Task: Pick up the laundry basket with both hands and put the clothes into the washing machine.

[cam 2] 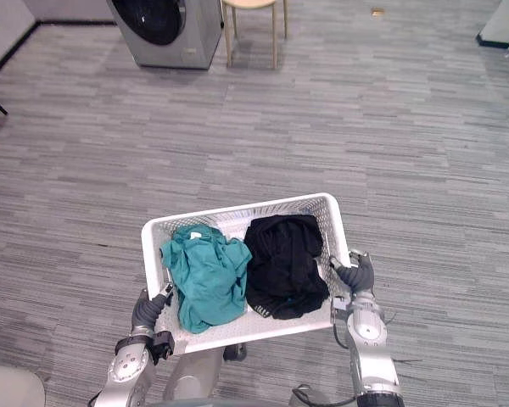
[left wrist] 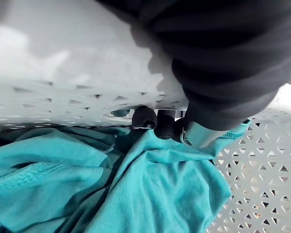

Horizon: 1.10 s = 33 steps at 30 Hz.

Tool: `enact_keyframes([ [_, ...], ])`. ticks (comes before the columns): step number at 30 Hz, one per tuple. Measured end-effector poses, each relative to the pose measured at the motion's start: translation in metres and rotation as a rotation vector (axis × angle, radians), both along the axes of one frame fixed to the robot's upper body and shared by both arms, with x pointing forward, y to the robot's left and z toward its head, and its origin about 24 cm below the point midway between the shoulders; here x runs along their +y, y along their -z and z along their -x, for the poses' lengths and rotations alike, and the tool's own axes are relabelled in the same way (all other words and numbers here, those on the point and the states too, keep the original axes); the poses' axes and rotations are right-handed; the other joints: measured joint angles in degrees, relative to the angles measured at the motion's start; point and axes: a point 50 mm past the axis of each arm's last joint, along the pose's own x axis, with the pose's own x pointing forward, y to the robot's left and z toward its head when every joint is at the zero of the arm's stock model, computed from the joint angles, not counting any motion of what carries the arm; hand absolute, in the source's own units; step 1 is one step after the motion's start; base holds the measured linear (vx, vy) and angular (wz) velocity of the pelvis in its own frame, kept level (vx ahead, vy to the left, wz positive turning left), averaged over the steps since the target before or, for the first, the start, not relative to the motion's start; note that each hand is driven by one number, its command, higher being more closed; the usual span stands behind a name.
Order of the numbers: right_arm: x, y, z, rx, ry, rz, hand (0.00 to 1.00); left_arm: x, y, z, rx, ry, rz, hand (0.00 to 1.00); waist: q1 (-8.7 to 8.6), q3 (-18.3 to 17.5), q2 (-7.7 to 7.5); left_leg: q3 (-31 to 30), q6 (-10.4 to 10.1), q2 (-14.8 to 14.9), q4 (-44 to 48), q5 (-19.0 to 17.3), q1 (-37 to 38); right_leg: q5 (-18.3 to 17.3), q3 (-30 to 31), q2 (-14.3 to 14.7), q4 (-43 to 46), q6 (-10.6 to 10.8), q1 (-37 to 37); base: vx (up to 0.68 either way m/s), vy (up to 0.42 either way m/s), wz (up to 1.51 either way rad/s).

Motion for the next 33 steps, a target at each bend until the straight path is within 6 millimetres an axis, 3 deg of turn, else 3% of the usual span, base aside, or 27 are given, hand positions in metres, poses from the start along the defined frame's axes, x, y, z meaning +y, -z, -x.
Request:
enact_keyframes([
  [2, 0.004, 0.007, 0.003, 0.029, -0.013, -0.007, 1.00, 0.005, 0.000, 0.002, 0.010, 0.005, -0.025, 1.00, -0.87, -0.10, 0.32, 0.25, 0.02, -0.57, -6.80, -0.09, 9.10, -3.04, -4.81, 0.22, 1.93, -6.20, -7.49, 0.59, 0.059, -0.18],
  [5, 0.005, 0.004, 0.001, 0.014, -0.015, -0.011, 1.00, 0.007, -0.002, -0.002, -0.005, 0.007, -0.032, 1.00, -1.77, -0.17, 0.33, 0.12, -1.25, -0.50, -11.81, -0.78, 14.45, -4.09, -9.93, 1.08, -12.97, -9.14, -14.64, 0.59, 0.009, -0.05],
  [6, 0.002, 0.004, 0.001, 0.013, -0.009, -0.005, 1.00, 0.005, -0.002, -0.007, -0.009, 0.016, -0.030, 1.00, -2.12, -0.09, 0.38, -0.22, -2.51, -0.47, -13.97, -1.49, 16.78, 0.22, -9.72, 2.26, -26.26, -9.53, -16.98, 0.43, -0.036, 0.29],
  [7, 0.000, 0.004, 0.002, 0.017, -0.001, -0.004, 1.00, 0.003, 0.002, -0.011, 0.002, 0.027, -0.029, 1.00, -3.24, 0.01, 0.15, -1.29, -3.48, -0.77, -15.86, -2.03, 19.47, 6.45, -9.13, 2.21, -40.02, -7.92, -17.87, 0.56, -0.089, 0.40],
  [8, -0.001, 0.005, 0.002, 0.019, 0.002, -0.004, 1.00, 0.003, 0.004, -0.013, 0.009, 0.031, -0.029, 1.00, -3.68, 0.19, -0.24, -1.98, -4.05, -1.32, -16.86, -2.34, 21.17, 8.49, -8.92, 1.74, -43.64, -6.57, -18.85, 0.70, -0.157, 0.64],
  [9, -0.002, 0.005, 0.003, 0.025, 0.007, -0.002, 1.00, 0.001, 0.007, -0.014, 0.024, 0.038, -0.030, 1.00, -4.67, 0.56, -1.13, -3.50, -6.27, -1.88, -18.21, -3.56, 25.22, 10.52, -8.22, 0.83, -47.15, -6.02, -20.18, 0.76, -0.220, 0.68],
  [11, -0.005, 0.012, 0.013, 0.058, 0.022, -0.002, 1.00, 0.000, 0.011, -0.009, 0.047, 0.058, -0.049, 1.00, -5.36, -0.15, -2.63, -6.65, -9.13, -2.14, -19.10, -5.27, 31.00, 12.69, -6.12, 0.31, -47.64, -8.41, -20.23, 0.70, -0.248, 0.69],
  [12, -0.012, 0.015, 0.017, 0.075, 0.032, 0.014, 1.00, -0.006, 0.015, -0.008, 0.063, 0.063, -0.038, 1.00, -5.73, -1.24, -0.25, -9.27, -9.41, 0.89, -15.54, -5.72, 31.20, 19.24, -5.44, 2.19, -40.38, -9.63, -22.01, 0.76, -0.322, 0.64],
  [13, -0.017, 0.014, 0.019, 0.077, 0.045, 0.022, 1.00, -0.013, 0.016, -0.008, 0.064, 0.068, -0.018, 1.00, -6.13, -2.29, 2.68, -11.22, -10.63, 4.80, -6.31, -4.85, 27.26, 20.56, -8.18, 3.67, -36.43, -11.09, -22.23, 0.90, -0.401, 0.58],
  [14, -0.019, 0.013, 0.018, 0.074, 0.049, 0.029, 1.00, -0.016, 0.015, -0.009, 0.060, 0.074, -0.012, 1.00, -6.22, -2.32, 4.22, -11.69, -11.94, 7.15, -0.16, -3.05, 24.73, 20.47, -9.75, 4.62, -35.02, -11.83, -21.73, 0.72, -0.353, 0.35],
  [15, -0.023, 0.010, 0.015, 0.064, 0.044, 0.048, 1.00, -0.019, 0.015, -0.011, 0.057, 0.070, 0.001, 1.00, -5.81, -1.58, 7.08, -11.45, -12.15, 12.45, 13.29, 6.39, 18.92, 16.85, -11.78, 7.77, -33.49, -14.84, -19.15, 0.70, -0.320, 0.05],
  [16, -0.020, 0.008, 0.013, 0.058, 0.034, 0.046, 1.00, -0.019, 0.020, -0.008, 0.079, 0.064, 0.006, 1.00, -4.97, -1.20, 8.02, -11.25, -11.74, 16.93, 23.85, 21.26, 13.66, 14.25, -12.93, 10.38, -35.00, -16.12, -14.68, 0.69, -0.292, -0.02],
  [17, -0.020, 0.007, 0.013, 0.051, 0.036, 0.045, 1.00, -0.019, 0.021, -0.008, 0.086, 0.068, 0.004, 1.00, -4.57, -1.08, 8.11, -11.21, -11.85, 18.08, 29.12, 20.41, 10.61, 13.37, -13.53, 11.12, -36.18, -16.40, -12.09, 0.81, -0.315, 0.10],
  [18, -0.022, 0.003, 0.014, 0.039, 0.045, 0.051, 1.00, -0.021, 0.020, -0.009, 0.079, 0.077, 0.007, 1.00, -4.13, -0.37, 7.12, -10.51, -10.08, 18.68, 37.28, 15.32, 4.48, 12.34, -13.98, 11.92, -39.14, -17.04, -6.71, 0.66, -0.249, 0.25],
  [19, -0.022, 0.000, 0.015, 0.025, 0.047, 0.050, 1.00, -0.021, 0.019, -0.010, 0.071, 0.079, 0.004, 1.00, -3.65, 0.30, 5.94, -8.87, -8.03, 17.72, 38.31, 11.75, 0.87, 11.52, -14.02, 11.93, -42.30, -17.62, -2.19, 0.63, -0.221, 0.32],
  [21, -0.023, -0.008, 0.016, -0.012, 0.047, 0.051, 1.00, -0.021, 0.015, -0.012, 0.040, 0.081, 0.005, 1.00, -2.66, 0.54, 3.79, -3.77, -6.77, 13.88, 28.02, 5.80, -5.72, 11.07, -14.03, 11.53, -49.54, -17.30, 5.55, 0.60, -0.172, 0.22],
  [22, -0.024, -0.010, 0.014, -0.024, 0.045, 0.055, 1.00, -0.021, 0.013, -0.013, 0.031, 0.080, 0.010, 1.00, -2.55, 0.40, 3.65, -3.02, -6.83, 11.70, 19.42, 5.09, -7.68, 10.71, -14.06, 11.53, -51.53, -16.97, 7.74, 0.68, -0.088, -0.02],
  [23, -0.024, -0.012, 0.010, -0.032, 0.039, 0.059, 1.00, -0.022, 0.012, -0.013, 0.024, 0.079, 0.014, 1.00, -2.28, 0.45, 3.79, -3.41, -8.16, 8.55, 5.90, 5.62, -9.20, 9.90, -13.46, 11.41, -52.98, -16.05, 9.99, 0.45, -0.030, -0.15],
  [24, -0.024, -0.012, 0.009, -0.031, 0.038, 0.059, 1.00, -0.022, 0.012, -0.013, 0.024, 0.078, 0.015, 1.00, -2.00, 0.48, 3.86, -4.13, -9.46, 7.12, -0.26, 6.50, -9.59, 9.27, -12.85, 11.24, -53.34, -15.64, 11.06, 0.67, 0.040, -0.42],
  [25, -0.025, -0.010, 0.009, -0.023, 0.038, 0.060, 1.00, -0.022, 0.012, -0.011, 0.027, 0.072, 0.021, 1.00, -1.09, 0.41, 4.20, -5.78, -12.25, 5.20, -12.93, 9.96, -9.30, 7.72, -11.34, 11.05, -54.22, -14.71, 13.47, 0.45, 0.074, -0.51],
  [26, -0.025, -0.008, 0.010, -0.013, 0.035, 0.062, 1.00, -0.021, 0.013, -0.008, 0.033, 0.065, 0.023, 1.00, -0.76, 0.43, 4.25, -6.20, -12.93, 4.81, -17.18, 13.67, -8.82, 6.65, -10.20, 11.02, -55.05, -13.76, 15.51, 0.71, 0.138, -0.67],
  [27, -0.024, -0.006, 0.010, -0.002, 0.034, 0.059, 1.00, -0.020, 0.014, -0.005, 0.041, 0.060, 0.023, 1.00, -0.16, 0.37, 4.16, -6.07, -12.40, 4.30, -17.30, 18.01, -8.05, 5.61, -8.88, 10.61, -55.60, -12.74, 17.46, 0.64, 0.166, -0.66],
  [28, -0.023, -0.003, 0.012, 0.008, 0.037, 0.053, 1.00, -0.021, 0.014, -0.005, 0.042, 0.059, 0.027, 1.00, 0.32, 0.19, 3.51, -6.41, -6.77, 2.90, -16.46, 22.17, -7.02, 4.53, -7.25, 9.12, -56.10, -11.02, 19.13, 0.79, 0.220, -0.46],
  [29, -0.022, -0.001, 0.011, 0.012, 0.041, 0.044, 1.00, -0.019, 0.014, -0.005, 0.042, 0.061, 0.020, 1.00, 0.08, -0.13, 2.17, -5.27, -4.16, 1.72, -12.52, 19.05, -7.91, 3.82, -6.43, 6.84, -55.34, -9.88, 19.23, 0.65, 0.195, -0.28],
  [30, -0.023, -0.002, 0.011, 0.012, 0.043, 0.045, 1.00, -0.020, 0.013, -0.006, 0.039, 0.067, 0.023, 1.00, 0.20, -0.10, 2.04, -4.71, -3.96, 1.69, -10.26, 17.12, -8.24, 3.72, -5.64, 6.20, -54.32, -9.67, 19.13, 0.62, 0.196, -0.27],
  [32, -0.022, -0.001, 0.012, 0.015, 0.041, 0.045, 1.00, -0.019, 0.014, -0.005, 0.041, 0.065, 0.023, 1.00, 0.42, -0.13, 1.67, -3.03, -3.68, 1.75, -4.77, 11.23, -7.26, 1.66, -3.35, 4.64, -45.43, -6.34, 17.13, 0.51, 0.182, -0.42],
  [33, -0.019, 0.001, 0.012, 0.022, 0.037, 0.041, 1.00, -0.017, 0.015, -0.003, 0.049, 0.062, 0.020, 1.00, 0.35, -0.11, 1.58, -1.96, -3.75, 1.52, -4.06, 7.41, -4.31, 0.27, -2.08, 3.75, -32.77, -3.65, 13.27, 0.52, 0.201, -0.33],
])
